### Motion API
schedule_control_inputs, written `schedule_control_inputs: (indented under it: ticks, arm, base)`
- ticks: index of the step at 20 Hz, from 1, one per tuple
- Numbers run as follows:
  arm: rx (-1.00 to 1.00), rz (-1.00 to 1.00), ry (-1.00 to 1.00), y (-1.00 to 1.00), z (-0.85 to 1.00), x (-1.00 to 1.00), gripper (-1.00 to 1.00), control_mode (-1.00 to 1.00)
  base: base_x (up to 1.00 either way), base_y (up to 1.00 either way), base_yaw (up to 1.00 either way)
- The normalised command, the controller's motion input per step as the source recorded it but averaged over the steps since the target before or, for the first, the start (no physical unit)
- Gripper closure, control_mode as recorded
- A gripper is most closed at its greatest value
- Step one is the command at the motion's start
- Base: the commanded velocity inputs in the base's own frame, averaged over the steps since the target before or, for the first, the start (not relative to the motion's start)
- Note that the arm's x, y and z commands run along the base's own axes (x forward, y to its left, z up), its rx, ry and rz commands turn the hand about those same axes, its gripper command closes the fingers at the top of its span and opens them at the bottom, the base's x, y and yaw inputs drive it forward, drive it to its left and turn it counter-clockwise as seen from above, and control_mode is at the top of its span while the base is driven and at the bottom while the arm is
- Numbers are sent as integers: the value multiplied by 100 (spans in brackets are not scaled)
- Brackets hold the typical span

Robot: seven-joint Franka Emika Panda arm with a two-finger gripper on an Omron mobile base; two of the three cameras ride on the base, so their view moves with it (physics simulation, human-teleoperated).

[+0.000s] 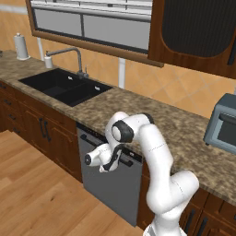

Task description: Pick up the cup and bowl from the counter, place them in the dishwasher, and close the dishwasher door.

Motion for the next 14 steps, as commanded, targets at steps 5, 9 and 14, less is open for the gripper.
schedule_control_inputs:
  ticks: [5,9,14]
  arm:
    - [-37,11,0,-87,-84,100,-100,-100]
    - [-50,10,0,-66,-100,100,-100,-100]
    - [-39,2,0,-43,-93,73,-100,-100]
  base:
    - [0,0,0]
    - [0,0,0]
    - [0,0,0]
